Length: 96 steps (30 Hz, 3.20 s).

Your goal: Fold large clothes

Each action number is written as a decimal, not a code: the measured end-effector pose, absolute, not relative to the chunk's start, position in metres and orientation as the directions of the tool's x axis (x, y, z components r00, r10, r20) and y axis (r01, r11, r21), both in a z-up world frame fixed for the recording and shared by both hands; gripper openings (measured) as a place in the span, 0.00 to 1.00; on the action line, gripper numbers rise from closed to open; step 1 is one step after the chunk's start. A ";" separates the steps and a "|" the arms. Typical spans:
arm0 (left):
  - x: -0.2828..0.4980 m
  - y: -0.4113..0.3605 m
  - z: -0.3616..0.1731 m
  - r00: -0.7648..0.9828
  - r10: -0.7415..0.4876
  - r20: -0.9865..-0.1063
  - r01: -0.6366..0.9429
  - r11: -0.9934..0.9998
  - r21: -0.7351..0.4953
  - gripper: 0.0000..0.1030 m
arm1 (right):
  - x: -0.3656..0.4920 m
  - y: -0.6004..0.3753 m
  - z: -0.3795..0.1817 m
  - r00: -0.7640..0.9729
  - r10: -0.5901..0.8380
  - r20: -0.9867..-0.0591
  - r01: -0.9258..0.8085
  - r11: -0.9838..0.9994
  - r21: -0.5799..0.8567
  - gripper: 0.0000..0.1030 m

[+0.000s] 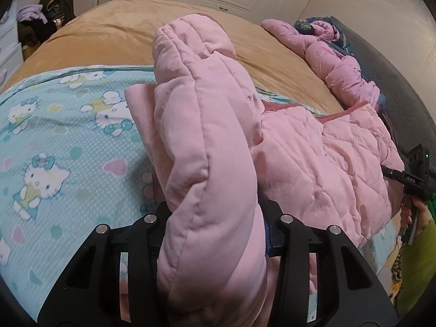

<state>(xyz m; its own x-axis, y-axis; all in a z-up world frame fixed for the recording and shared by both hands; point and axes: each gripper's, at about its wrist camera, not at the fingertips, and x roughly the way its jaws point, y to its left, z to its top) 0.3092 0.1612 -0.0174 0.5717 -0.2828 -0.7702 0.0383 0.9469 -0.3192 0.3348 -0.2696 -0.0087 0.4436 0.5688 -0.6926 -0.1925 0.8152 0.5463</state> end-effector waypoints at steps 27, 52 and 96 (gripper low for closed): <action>0.224 0.172 -0.060 0.546 -0.203 -0.813 -0.047 0.961 -0.271 0.47 | 0.277 -0.277 -0.063 0.398 0.408 -0.822 -0.074 0.907 0.414 0.45; 0.203 0.174 -0.031 0.572 -0.005 -0.820 -0.130 0.987 -0.097 0.91 | 0.231 -0.275 -0.011 0.578 0.178 -0.797 -0.052 0.982 0.182 0.96; 0.038 0.050 0.054 0.825 -0.022 -0.564 -0.011 0.998 -0.055 0.91 | 0.015 -0.216 0.074 0.835 0.224 -0.502 -0.199 0.974 0.104 0.96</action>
<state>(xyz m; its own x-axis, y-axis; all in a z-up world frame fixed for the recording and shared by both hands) 0.0376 0.0502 0.0540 0.8254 -0.0223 -0.5641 -0.0105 0.9984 -0.0550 0.0152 -0.2160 0.0744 0.8351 0.2244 -0.5022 -0.1991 0.9744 0.1042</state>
